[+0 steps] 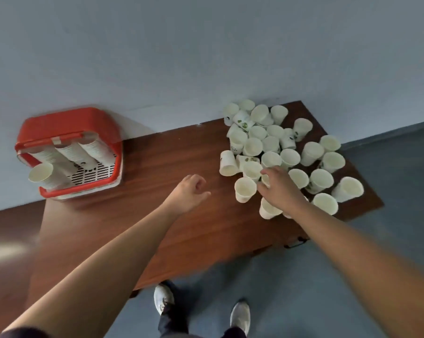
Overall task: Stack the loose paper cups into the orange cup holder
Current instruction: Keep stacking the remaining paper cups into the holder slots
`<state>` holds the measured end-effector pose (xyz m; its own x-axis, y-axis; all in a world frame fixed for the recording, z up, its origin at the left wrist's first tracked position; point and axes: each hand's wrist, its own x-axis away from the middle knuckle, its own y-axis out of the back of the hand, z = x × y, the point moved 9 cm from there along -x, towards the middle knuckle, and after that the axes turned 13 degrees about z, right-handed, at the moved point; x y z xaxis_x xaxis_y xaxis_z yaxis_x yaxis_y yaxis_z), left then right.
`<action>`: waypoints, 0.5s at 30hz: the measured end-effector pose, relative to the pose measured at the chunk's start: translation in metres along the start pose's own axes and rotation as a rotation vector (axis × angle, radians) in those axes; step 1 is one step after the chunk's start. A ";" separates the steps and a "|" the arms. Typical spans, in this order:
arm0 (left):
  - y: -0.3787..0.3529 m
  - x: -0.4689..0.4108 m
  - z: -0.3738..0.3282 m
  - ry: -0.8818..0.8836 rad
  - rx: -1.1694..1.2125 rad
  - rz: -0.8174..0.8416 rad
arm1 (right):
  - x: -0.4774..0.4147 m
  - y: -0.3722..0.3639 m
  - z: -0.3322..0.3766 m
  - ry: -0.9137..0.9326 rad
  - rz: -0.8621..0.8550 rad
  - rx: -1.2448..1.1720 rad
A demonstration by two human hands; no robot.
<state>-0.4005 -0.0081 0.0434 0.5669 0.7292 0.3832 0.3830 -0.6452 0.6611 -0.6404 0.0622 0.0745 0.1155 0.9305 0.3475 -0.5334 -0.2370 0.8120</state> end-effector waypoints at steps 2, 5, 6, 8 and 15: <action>-0.035 -0.016 -0.028 -0.011 -0.017 0.071 | 0.018 0.008 -0.037 -0.034 0.001 -0.003; -0.074 -0.039 -0.057 0.008 -0.056 0.120 | 0.038 0.002 -0.081 -0.086 0.047 -0.017; -0.082 -0.048 -0.063 0.026 -0.071 0.126 | 0.041 -0.004 -0.092 -0.098 0.061 -0.019; -0.094 -0.064 -0.069 0.054 -0.109 0.120 | 0.043 -0.016 -0.103 -0.097 0.073 -0.002; -0.114 -0.114 -0.069 0.087 -0.255 0.106 | 0.018 -0.052 -0.101 -0.012 -0.027 0.235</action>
<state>-0.5591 -0.0020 -0.0319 0.5251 0.6845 0.5057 0.1230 -0.6490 0.7508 -0.6953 0.1193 -0.0091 0.1380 0.9344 0.3284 -0.3200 -0.2717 0.9076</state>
